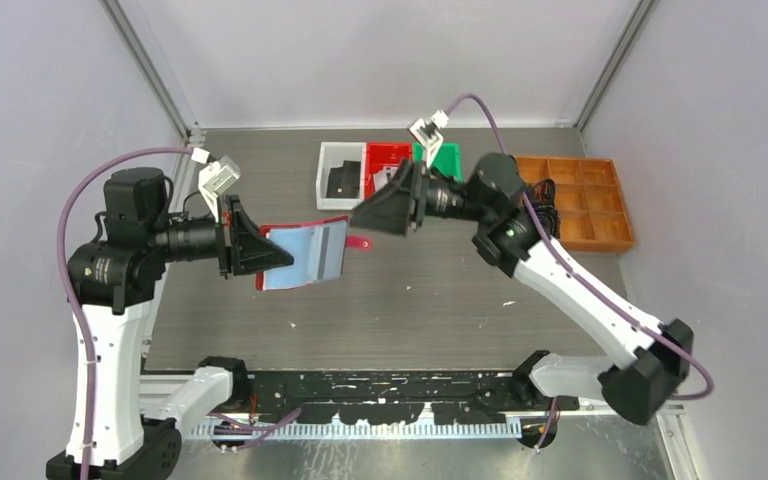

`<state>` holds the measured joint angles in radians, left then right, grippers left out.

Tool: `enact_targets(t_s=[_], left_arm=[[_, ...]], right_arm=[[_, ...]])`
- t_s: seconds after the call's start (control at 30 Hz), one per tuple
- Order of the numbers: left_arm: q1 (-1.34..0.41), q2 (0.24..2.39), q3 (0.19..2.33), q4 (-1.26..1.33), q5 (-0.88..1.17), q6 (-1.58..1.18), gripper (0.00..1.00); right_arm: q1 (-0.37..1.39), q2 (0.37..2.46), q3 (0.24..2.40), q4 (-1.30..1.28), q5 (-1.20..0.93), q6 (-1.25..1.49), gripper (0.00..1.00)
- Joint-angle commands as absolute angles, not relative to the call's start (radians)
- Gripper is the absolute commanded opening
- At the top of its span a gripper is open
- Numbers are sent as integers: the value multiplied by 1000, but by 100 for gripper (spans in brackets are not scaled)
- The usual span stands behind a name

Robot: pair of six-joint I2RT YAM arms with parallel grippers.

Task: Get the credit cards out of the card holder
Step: Remove the credit card from the card holder.

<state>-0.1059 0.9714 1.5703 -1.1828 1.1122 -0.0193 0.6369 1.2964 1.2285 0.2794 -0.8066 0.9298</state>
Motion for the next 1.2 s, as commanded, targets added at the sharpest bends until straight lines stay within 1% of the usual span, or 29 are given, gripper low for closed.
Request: enact_targets(t_s=[0.0,0.17,0.4,0.57,0.67,0.77,0.83,0.97,1.1,1.17], left_arm=[[-101,928,1519,-1057,1241,-80,0],[-101,911,1446,-898,1274,-209,0],[-102,895,1362,-685,1335,-407,0],[-102,876,1343,-606,1374,-524,0],[-101,872,1349,-603,1395,-564,0],[-101,869,1337,-602,1413,-597,0],[-102,864,1327,-614,1419,-604,0],[-101,853,1314,-629,1401,-604,0],[-101,842,1272,-627,1369,-597,0],[-102,844,1260,-628,1345,-575,0]], right_arm=[[692,1164,1081,228,-771,895,96],[727,1079,995,209,-751,898,96],[765,1057,927,157,-683,862,95],[768,1050,854,298,-654,902,95],[768,1081,827,431,-666,946,91],[768,1115,790,620,-673,1040,80],[768,1136,781,724,-673,1108,70],[768,1150,780,849,-680,1191,46],[768,1134,765,943,-687,1254,33],[768,1120,765,940,-695,1262,24]])
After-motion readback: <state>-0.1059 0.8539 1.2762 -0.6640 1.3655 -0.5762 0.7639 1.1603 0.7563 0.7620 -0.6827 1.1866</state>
